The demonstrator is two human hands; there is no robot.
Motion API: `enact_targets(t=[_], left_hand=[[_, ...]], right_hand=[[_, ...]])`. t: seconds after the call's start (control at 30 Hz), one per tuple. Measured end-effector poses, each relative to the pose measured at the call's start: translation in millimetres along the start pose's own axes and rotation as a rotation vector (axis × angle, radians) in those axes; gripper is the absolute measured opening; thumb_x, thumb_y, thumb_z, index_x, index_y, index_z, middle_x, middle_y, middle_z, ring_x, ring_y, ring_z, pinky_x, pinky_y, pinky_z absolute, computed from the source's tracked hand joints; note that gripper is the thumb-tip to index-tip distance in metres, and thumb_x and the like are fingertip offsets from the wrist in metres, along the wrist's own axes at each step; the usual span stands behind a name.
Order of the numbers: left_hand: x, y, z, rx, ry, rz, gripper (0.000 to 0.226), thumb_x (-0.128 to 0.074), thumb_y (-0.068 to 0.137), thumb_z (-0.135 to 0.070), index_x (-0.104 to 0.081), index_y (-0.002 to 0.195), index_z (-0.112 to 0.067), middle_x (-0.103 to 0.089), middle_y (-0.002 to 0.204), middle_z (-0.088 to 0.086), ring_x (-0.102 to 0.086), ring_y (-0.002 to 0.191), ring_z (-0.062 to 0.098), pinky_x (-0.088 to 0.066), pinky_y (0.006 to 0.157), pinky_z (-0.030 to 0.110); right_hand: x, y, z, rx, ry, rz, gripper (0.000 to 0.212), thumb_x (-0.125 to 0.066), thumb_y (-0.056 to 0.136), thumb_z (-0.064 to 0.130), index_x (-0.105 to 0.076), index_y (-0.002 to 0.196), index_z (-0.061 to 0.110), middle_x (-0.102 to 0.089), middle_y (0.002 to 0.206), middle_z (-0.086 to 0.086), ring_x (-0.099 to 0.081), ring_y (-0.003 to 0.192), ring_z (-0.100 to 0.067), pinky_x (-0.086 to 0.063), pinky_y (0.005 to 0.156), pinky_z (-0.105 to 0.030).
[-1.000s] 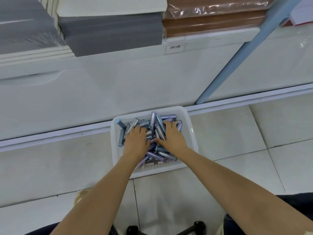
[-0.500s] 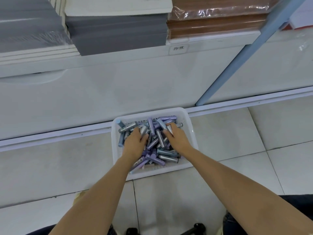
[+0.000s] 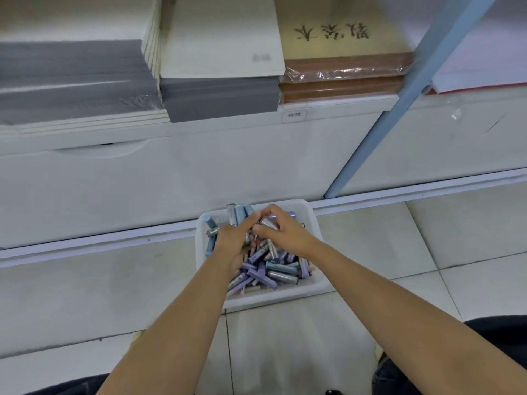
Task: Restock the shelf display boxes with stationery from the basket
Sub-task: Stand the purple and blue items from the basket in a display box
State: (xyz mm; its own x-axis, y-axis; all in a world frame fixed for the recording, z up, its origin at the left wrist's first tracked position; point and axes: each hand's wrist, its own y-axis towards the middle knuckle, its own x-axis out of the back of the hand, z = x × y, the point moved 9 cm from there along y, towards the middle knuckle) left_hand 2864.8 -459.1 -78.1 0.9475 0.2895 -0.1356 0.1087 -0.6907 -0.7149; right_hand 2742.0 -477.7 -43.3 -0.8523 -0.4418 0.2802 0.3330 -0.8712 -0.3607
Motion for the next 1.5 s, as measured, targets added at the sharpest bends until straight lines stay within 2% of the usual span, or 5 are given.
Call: enact_targets(t=[0.23,0.37,0.87,1.17,1.5], left_hand=[[-10.7,-60.3,-115.4,-0.527,0.042,-0.061,0.014,-0.071,0.087,-0.022,-0.066,0.075,-0.017,-0.07,0.061,-0.002,-0.06,0.052,0.009,-0.043,0.044,0.02],[-29.3,-112.6,-170.1,-0.747,0.018,0.001,0.011,-0.066,0.091,-0.02,-0.067,0.08,-0.02,-0.073,0.067,-0.004,-0.065,0.058,0.009,-0.048,0.046,0.021],[-67.9,-257.7,-292.7,-0.982,-0.073,0.134,0.01,-0.071,0.088,-0.022,-0.061,0.088,-0.018,-0.065,0.081,0.008,-0.064,0.066,0.016,-0.048,0.047,0.022],[-99.4,-315.2,-384.5,-1.189,0.099,0.179,0.04,-0.076,0.083,-0.034,-0.063,0.11,-0.008,-0.069,0.093,0.012,-0.07,0.079,0.024,-0.05,0.055,0.021],[-113.5,-304.7,-426.7,-1.252,0.271,0.128,0.03,-0.075,0.082,-0.036,-0.066,0.102,-0.014,-0.063,0.08,0.001,-0.065,0.06,-0.004,-0.047,0.049,0.012]], right_hand=[[65.2,-4.0,105.6,0.139,0.046,-0.107,0.034,-0.035,0.099,0.009,-0.069,0.1,0.009,-0.051,0.068,-0.004,-0.036,0.049,-0.009,-0.029,0.045,-0.019],[82.8,-29.5,191.9,0.375,0.02,-0.088,0.022,-0.051,0.095,0.003,-0.064,0.11,0.01,-0.063,0.071,0.005,-0.05,0.051,0.001,-0.037,0.05,-0.016],[144.9,-129.7,347.9,0.771,0.248,-0.196,0.021,-0.055,0.095,-0.001,-0.058,0.116,-0.001,-0.065,0.092,-0.012,-0.066,0.077,-0.019,-0.057,0.076,-0.028],[248.7,-147.4,428.7,0.851,-0.072,-0.695,0.01,-0.055,0.097,0.016,-0.059,0.103,0.009,-0.065,0.089,0.003,-0.065,0.077,-0.003,-0.052,0.074,-0.024],[271.8,-103.9,426.6,0.695,-0.25,-0.478,0.015,-0.056,0.096,0.014,-0.059,0.107,0.004,-0.064,0.095,-0.007,-0.07,0.086,-0.026,-0.059,0.078,-0.034]])
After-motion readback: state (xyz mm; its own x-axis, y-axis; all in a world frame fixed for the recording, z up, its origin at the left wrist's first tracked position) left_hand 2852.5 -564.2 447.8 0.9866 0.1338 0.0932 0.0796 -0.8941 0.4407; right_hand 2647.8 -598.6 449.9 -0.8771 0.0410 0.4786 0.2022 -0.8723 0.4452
